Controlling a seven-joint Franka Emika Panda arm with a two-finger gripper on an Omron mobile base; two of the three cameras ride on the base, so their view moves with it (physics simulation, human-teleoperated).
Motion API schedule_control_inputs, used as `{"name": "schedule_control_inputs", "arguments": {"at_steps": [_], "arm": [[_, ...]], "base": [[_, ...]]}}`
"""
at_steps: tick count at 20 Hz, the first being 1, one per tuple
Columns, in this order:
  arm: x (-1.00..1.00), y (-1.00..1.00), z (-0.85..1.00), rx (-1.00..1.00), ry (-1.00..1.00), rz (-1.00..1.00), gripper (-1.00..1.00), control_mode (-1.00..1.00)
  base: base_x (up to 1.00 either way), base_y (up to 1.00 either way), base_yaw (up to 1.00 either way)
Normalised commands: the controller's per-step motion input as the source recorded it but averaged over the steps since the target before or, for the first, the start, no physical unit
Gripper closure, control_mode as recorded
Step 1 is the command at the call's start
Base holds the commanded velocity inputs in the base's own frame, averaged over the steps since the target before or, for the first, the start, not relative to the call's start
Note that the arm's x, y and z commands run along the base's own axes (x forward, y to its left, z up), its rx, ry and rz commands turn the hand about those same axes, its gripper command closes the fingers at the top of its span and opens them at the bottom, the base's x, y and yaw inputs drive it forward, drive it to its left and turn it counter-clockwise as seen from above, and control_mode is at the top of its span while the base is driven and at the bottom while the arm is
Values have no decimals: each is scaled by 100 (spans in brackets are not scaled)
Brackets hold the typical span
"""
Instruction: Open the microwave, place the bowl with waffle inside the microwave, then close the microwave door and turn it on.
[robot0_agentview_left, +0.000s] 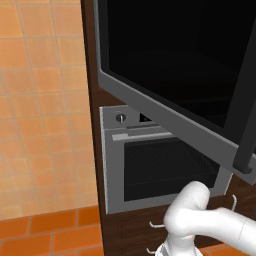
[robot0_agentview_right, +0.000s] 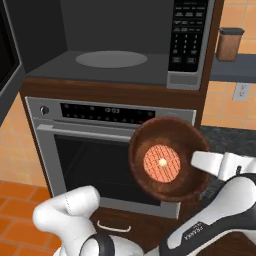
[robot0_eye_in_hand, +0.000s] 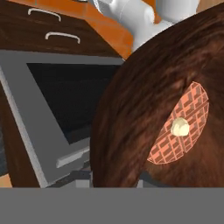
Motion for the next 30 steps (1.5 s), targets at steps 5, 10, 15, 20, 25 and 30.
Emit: {"name": "schedule_control_inputs", "arguments": {"at_steps": [5, 10, 15, 20, 25, 30], "arm": [[0, 100, 100, 8, 19, 0, 100, -100], [-13, 94, 100, 7, 11, -14, 100, -100], [-2, 86, 87, 3, 7, -18, 100, -100], [7, 79, 51, 2, 0, -24, 100, -100], [45, 69, 2, 4, 2, -16, 100, -100], [63, 56, 0, 6, 0, -15, 100, -100]], "base": [[0, 0, 0], [0, 0, 0], [0, 0, 0], [0, 0, 0], [0, 0, 0], [0, 0, 0]]}}
